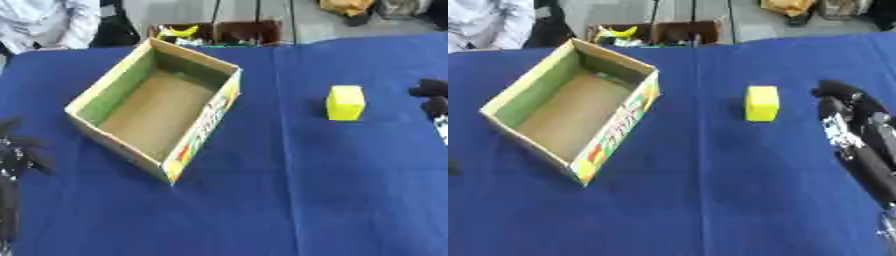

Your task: Pick up objects on the table and place them in the box.

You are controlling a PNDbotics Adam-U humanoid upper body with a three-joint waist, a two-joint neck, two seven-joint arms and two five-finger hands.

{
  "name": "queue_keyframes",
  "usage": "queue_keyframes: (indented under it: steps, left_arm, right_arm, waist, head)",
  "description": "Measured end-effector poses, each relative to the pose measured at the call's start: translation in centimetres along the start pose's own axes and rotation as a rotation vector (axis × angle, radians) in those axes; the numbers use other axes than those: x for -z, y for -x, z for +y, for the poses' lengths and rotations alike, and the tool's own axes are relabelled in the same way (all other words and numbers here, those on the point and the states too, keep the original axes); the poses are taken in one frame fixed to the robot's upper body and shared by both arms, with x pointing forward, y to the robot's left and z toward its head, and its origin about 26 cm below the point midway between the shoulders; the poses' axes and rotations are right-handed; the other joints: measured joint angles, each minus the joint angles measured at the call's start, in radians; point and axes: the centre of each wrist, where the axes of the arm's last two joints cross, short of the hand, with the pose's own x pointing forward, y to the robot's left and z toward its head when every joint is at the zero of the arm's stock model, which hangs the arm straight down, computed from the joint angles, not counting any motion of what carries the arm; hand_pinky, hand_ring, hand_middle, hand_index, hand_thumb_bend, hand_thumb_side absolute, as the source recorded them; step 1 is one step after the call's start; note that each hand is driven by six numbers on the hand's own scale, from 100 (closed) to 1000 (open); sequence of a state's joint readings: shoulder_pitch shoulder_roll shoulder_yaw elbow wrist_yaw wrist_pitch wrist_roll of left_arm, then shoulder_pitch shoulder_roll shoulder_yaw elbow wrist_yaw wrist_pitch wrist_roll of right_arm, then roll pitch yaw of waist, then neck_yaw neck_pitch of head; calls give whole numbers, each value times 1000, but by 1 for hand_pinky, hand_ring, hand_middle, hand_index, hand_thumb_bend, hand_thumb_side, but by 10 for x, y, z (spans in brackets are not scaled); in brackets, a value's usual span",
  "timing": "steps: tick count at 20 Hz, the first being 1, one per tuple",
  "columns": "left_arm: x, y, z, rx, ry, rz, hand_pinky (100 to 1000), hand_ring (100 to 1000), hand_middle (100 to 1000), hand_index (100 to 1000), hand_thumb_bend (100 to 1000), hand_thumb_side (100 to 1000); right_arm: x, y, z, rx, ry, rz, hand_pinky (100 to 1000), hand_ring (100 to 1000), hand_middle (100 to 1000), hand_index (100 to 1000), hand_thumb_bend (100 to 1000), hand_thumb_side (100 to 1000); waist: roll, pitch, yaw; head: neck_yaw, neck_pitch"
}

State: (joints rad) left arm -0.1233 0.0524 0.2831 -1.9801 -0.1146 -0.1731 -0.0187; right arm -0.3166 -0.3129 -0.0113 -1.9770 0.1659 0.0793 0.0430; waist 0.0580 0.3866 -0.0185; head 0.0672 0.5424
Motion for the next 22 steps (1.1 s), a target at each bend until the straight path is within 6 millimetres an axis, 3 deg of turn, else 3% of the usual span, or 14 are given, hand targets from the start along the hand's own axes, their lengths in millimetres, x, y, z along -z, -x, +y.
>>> queue_keyframes:
  steps: [5,8,10,19,22]
  left_arm:
    - [0,0,0,0,0,0,368,413,518,853,100,974]
    - [0,0,0,0,0,0,368,413,518,853,100,974]
    - [0,0,0,0,0,0,368,414,518,853,100,974]
    - [-2,1,1,-1,4,10,369,414,518,852,100,974]
    - [-2,1,1,-2,6,12,369,414,518,853,100,974]
  right_arm:
    - [0,0,0,0,0,0,948,1000,794,893,100,765]
    - [5,-4,-2,-23,4,-17,928,1000,799,890,100,847]
    - [15,-12,-8,-73,10,-51,910,1000,808,890,117,897]
    - [68,-60,-34,-449,-47,-153,836,1000,828,866,176,870]
    - [82,-68,-37,-560,-88,-152,818,1000,823,856,286,912]
  waist:
    - [-1,-4,-2]
    - [-2,-4,-2]
    - [-4,-6,-2]
    - [-12,-22,7]
    - [-13,-26,7]
  head:
    - [0,-8]
    - [0,-12]
    - [0,-13]
    - [-8,-12]
    - [-12,-10]
